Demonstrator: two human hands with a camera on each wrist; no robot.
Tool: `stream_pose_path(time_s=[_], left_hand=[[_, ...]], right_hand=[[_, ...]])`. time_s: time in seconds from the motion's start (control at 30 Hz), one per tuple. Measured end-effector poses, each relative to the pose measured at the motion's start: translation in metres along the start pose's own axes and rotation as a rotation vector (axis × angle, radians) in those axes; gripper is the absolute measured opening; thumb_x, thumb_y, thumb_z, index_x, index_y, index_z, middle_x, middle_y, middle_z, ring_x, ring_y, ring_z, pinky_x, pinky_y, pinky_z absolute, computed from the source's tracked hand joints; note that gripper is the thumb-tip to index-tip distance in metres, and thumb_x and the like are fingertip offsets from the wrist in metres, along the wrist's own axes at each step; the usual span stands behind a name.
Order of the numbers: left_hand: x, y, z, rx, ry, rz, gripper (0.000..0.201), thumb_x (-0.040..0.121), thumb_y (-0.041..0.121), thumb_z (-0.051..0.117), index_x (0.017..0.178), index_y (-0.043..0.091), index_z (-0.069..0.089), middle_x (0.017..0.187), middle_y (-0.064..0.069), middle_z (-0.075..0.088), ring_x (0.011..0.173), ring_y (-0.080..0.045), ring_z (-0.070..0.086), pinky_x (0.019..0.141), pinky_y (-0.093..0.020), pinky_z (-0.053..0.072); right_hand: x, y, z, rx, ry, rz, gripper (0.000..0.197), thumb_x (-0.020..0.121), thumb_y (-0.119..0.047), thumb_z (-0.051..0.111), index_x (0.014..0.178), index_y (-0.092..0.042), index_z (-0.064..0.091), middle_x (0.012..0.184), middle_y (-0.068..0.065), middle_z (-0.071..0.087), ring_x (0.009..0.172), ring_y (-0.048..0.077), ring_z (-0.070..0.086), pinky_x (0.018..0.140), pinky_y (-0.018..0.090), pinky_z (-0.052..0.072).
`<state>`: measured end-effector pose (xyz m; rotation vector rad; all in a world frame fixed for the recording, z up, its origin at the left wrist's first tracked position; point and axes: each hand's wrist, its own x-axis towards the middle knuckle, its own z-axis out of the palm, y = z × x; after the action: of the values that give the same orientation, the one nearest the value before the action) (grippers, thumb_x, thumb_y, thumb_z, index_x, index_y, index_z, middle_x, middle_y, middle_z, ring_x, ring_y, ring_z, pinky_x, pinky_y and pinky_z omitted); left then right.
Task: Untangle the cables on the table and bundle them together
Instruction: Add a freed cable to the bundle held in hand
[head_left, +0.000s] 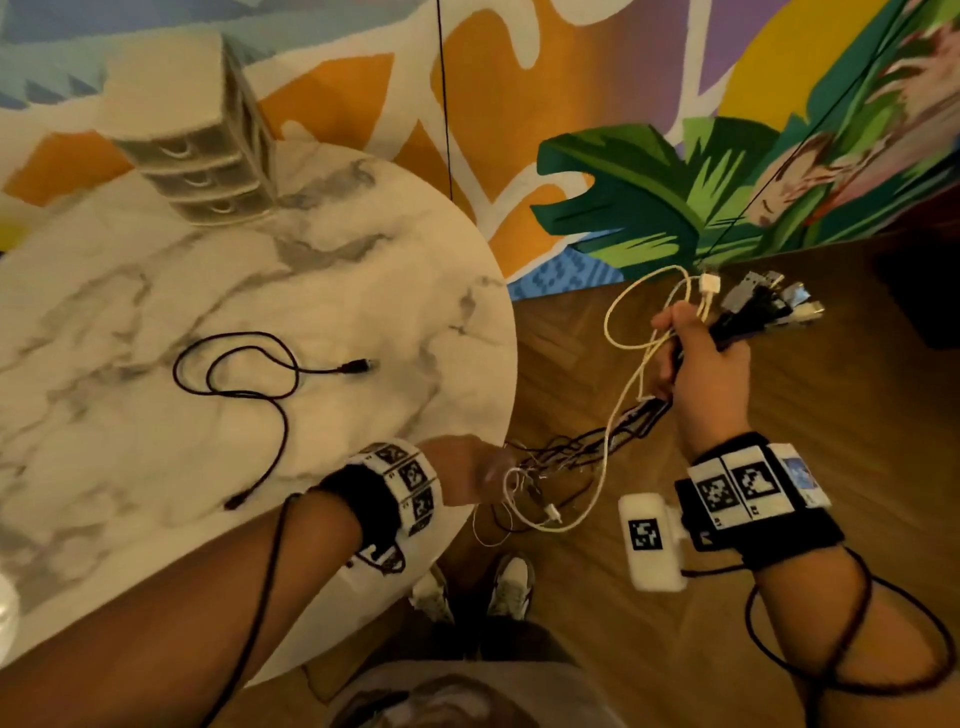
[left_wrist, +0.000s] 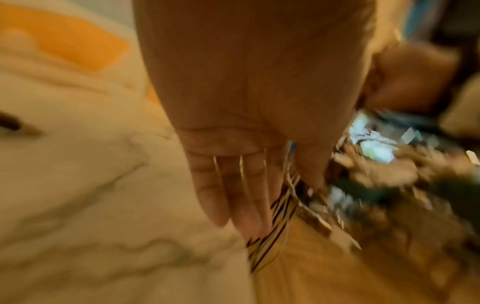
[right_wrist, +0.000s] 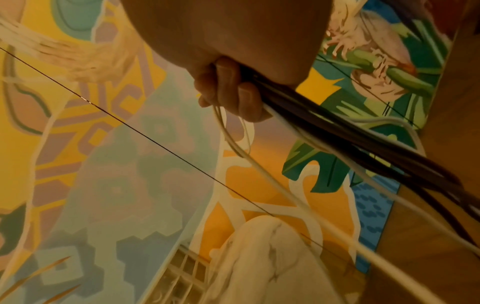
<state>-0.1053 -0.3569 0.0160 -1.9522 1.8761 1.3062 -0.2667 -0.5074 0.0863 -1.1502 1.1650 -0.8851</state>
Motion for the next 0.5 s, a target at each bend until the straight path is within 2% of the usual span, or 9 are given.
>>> stream_pose_path(time_s=[0.07, 0.1, 0.17, 0.23, 0.3, 0.33, 0.37, 0.43, 0.5], left_hand=[[0.006, 0.010, 0.008, -0.027, 0.028, -0.005, 0.042, 0.091, 0.024, 0.057, 0.132, 0.015, 0.049, 0.130, -0.007, 0.054, 0.118, -0.027, 0.052, 0.098, -0.035, 0.042], [0.010, 0.021, 0.003, -0.191, 0.092, 0.016, 0.048, 0.089, 0.020, 0.060, 0.135, 0.016, 0.046, 0.133, -0.006, 0.051, 0.119, -0.027, 0.052, 0.098, -0.037, 0.043], [0.018, 0.059, -0.015, -0.700, 0.193, 0.100, 0.053, 0.087, 0.022, 0.064, 0.135, 0.023, 0.041, 0.131, -0.003, 0.050, 0.103, -0.026, 0.060, 0.082, -0.034, 0.049], [0.025, 0.098, -0.036, -1.032, 0.203, 0.169, 0.038, 0.090, 0.024, 0.060, 0.124, 0.028, 0.044, 0.116, -0.001, 0.057, 0.081, -0.023, 0.061, 0.066, -0.031, 0.051], [0.032, 0.116, -0.051, -0.998, 0.267, 0.215, 0.011, 0.095, 0.020, 0.052, 0.106, 0.021, 0.052, 0.093, -0.003, 0.063, 0.071, -0.022, 0.061, 0.058, -0.026, 0.050], [0.035, 0.116, -0.056, -0.904, 0.323, 0.225, 0.007, 0.097, 0.020, 0.050, 0.099, 0.017, 0.055, 0.080, -0.003, 0.063, 0.065, -0.017, 0.060, 0.053, -0.022, 0.048], [0.040, 0.111, -0.059, -0.782, 0.392, 0.229, 0.014, 0.097, 0.021, 0.049, 0.094, 0.012, 0.058, 0.071, -0.001, 0.061, 0.058, -0.009, 0.058, 0.049, -0.017, 0.045], [0.045, 0.091, -0.058, -0.597, 0.500, 0.223, 0.021, 0.097, 0.024, 0.050, 0.089, 0.007, 0.060, 0.066, 0.003, 0.058, 0.050, -0.001, 0.052, 0.050, -0.015, 0.040], [0.054, 0.063, -0.047, -0.540, 0.480, 0.143, 0.019, 0.096, 0.023, 0.051, 0.088, 0.009, 0.062, 0.068, 0.002, 0.060, 0.056, -0.005, 0.054, 0.055, -0.021, 0.040]], right_hand=[[-0.002, 0.000, -0.013, -0.044, -0.020, -0.014, 0.031, 0.099, -0.027, 0.046, 0.071, -0.019, 0.059, 0.042, -0.005, 0.038, 0.039, 0.011, 0.031, 0.039, 0.022, 0.027], [-0.003, 0.002, -0.017, -0.058, -0.030, -0.016, 0.031, 0.099, -0.027, 0.046, 0.072, -0.018, 0.059, 0.043, -0.005, 0.038, 0.039, 0.011, 0.031, 0.040, 0.022, 0.027], [-0.005, 0.006, -0.024, -0.087, -0.048, -0.023, 0.031, 0.098, -0.029, 0.047, 0.072, -0.019, 0.061, 0.044, -0.004, 0.038, 0.039, 0.012, 0.032, 0.041, 0.022, 0.028], [-0.008, 0.009, -0.026, -0.094, -0.083, -0.026, 0.031, 0.098, -0.030, 0.047, 0.073, -0.019, 0.064, 0.044, -0.005, 0.039, 0.040, 0.012, 0.034, 0.042, 0.024, 0.030], [-0.008, 0.008, -0.032, -0.065, -0.097, -0.030, 0.034, 0.099, -0.032, 0.046, 0.079, -0.015, 0.068, 0.042, -0.004, 0.039, 0.039, 0.013, 0.035, 0.042, 0.023, 0.031], [-0.007, 0.005, -0.037, -0.063, -0.080, -0.036, 0.036, 0.100, -0.033, 0.044, 0.082, -0.014, 0.070, 0.042, -0.004, 0.039, 0.038, 0.013, 0.035, 0.041, 0.022, 0.030], [-0.004, 0.003, -0.045, -0.074, -0.047, -0.045, 0.037, 0.100, -0.033, 0.043, 0.083, -0.015, 0.071, 0.041, -0.004, 0.039, 0.038, 0.012, 0.034, 0.041, 0.021, 0.029], [0.001, 0.000, -0.061, -0.088, 0.020, -0.052, 0.039, 0.101, -0.034, 0.042, 0.083, -0.016, 0.071, 0.041, -0.005, 0.040, 0.038, 0.011, 0.031, 0.041, 0.020, 0.027], [0.005, 0.000, -0.076, -0.100, 0.070, -0.040, 0.040, 0.101, -0.034, 0.041, 0.081, -0.015, 0.071, 0.041, -0.006, 0.040, 0.037, 0.010, 0.031, 0.041, 0.020, 0.027]])
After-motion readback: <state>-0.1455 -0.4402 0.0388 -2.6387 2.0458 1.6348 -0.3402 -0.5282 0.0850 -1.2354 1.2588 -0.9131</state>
